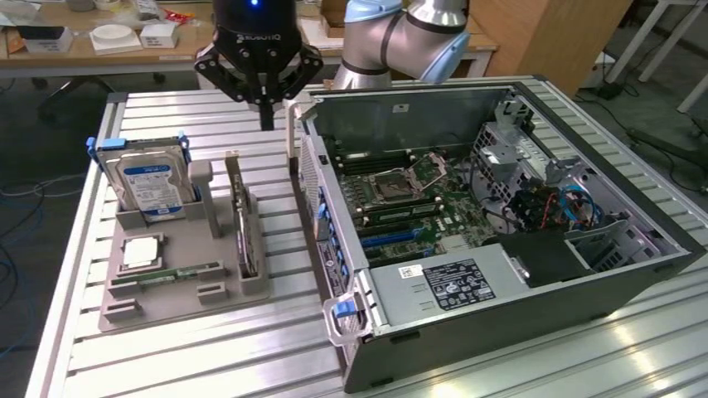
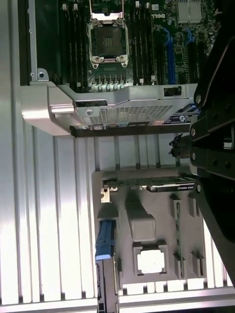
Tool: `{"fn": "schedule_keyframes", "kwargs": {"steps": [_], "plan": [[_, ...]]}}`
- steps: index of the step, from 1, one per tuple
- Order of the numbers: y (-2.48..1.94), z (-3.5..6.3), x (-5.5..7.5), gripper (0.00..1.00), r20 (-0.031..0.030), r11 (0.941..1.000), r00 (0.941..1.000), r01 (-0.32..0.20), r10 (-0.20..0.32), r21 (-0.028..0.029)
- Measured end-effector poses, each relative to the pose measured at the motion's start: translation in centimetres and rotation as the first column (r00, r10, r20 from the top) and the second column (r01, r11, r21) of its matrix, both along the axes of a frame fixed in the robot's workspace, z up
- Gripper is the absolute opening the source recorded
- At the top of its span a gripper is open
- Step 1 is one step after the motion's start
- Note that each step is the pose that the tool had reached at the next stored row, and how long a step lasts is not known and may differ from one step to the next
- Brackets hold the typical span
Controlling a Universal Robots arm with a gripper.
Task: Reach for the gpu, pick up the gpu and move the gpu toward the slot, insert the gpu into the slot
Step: 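Reach for the gpu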
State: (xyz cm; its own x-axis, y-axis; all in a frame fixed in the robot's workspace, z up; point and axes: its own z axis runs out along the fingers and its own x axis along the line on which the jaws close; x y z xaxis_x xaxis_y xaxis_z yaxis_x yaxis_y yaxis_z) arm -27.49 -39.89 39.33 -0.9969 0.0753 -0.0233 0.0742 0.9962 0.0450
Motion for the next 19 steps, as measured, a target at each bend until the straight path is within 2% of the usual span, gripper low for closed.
{"fn": "schedule_keyframes", "kwargs": {"steps": [19], "plan": [[0.0,0.0,-3.8,0.1,-0.0001,1.0,1.0,0.0,0.0,0.0]]}}
